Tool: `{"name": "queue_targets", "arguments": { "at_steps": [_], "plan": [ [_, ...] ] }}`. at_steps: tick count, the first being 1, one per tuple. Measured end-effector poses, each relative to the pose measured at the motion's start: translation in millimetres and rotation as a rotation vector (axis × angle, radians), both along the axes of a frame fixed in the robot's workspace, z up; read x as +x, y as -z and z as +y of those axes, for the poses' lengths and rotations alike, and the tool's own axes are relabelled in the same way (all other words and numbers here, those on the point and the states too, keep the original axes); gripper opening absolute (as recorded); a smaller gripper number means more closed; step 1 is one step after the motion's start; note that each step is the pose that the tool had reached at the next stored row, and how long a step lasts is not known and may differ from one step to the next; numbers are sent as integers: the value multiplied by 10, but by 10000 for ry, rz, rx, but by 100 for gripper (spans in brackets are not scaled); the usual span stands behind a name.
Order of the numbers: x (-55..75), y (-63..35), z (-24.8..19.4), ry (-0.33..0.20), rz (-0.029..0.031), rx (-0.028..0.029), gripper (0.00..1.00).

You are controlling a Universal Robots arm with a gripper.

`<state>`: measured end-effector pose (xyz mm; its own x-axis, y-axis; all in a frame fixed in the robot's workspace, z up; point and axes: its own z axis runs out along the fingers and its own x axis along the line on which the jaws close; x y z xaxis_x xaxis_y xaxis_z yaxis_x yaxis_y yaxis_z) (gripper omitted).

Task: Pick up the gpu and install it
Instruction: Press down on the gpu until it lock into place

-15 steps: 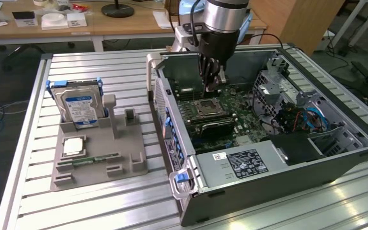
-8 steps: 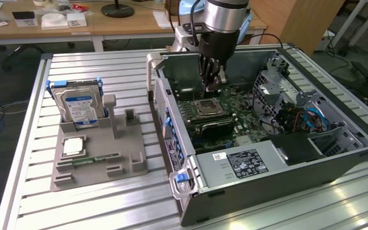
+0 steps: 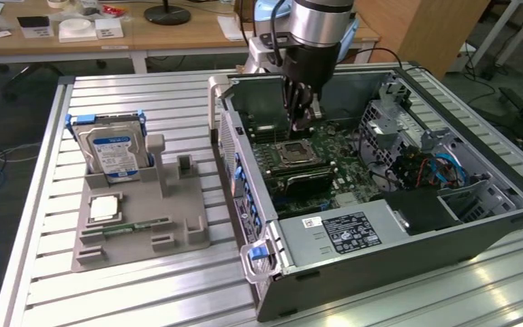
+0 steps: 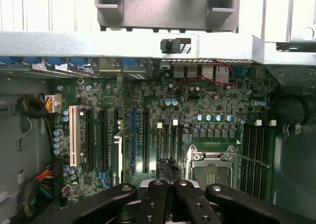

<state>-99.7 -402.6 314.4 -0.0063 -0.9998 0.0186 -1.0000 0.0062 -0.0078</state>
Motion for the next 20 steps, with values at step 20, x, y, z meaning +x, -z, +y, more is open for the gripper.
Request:
{"name": "queue_targets", "arguments": {
  "at_steps": [20],
  "plan": [
    [0,0,-383,1,0,-20,11]
  ]
}}
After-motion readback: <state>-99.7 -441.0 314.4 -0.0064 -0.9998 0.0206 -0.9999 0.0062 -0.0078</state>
